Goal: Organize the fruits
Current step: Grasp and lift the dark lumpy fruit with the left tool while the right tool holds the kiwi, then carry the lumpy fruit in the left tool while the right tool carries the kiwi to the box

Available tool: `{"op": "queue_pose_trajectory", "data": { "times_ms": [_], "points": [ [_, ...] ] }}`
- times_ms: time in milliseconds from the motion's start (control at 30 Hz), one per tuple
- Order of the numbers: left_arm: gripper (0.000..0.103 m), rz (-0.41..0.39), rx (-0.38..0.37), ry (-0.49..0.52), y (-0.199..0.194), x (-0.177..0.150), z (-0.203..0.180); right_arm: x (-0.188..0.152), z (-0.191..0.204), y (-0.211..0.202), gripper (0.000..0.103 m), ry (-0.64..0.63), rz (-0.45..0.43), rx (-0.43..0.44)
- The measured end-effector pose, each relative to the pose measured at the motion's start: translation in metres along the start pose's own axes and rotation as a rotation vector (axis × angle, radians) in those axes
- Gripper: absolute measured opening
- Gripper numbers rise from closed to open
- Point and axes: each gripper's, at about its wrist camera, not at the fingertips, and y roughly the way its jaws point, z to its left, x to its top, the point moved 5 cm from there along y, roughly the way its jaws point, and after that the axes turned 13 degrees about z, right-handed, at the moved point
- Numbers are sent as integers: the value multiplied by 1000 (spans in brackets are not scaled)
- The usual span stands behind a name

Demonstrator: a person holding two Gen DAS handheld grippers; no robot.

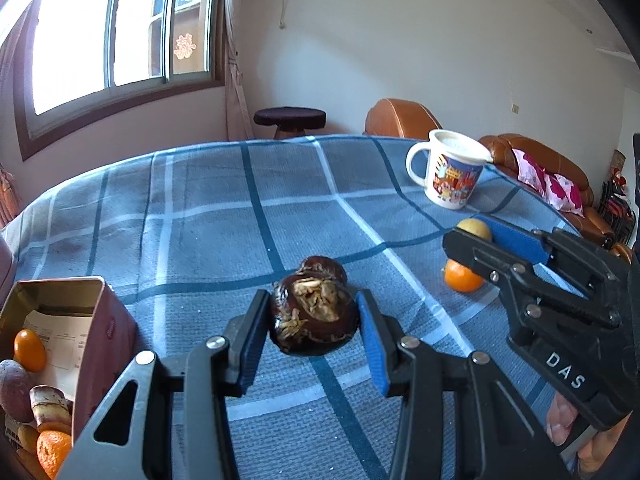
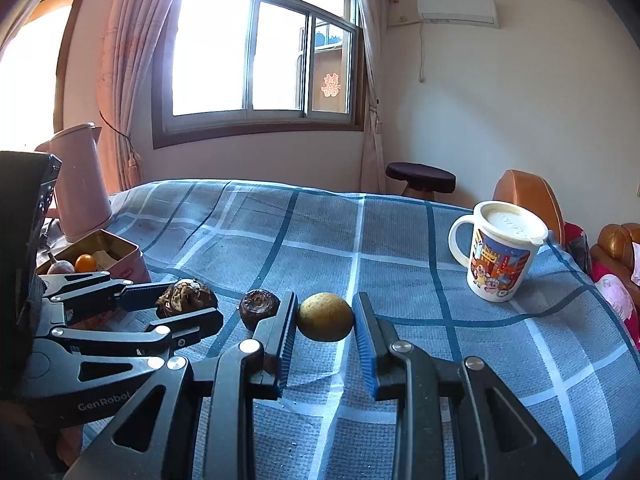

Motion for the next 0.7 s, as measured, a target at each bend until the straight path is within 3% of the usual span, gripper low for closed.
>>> {"op": "queue_pose_trajectory", "data": {
  "times_ms": [700],
  "points": [
    [46,-107,42,13,-23,-5,-2,-2,1,-17,30,17,-80,18]
  ]
}}
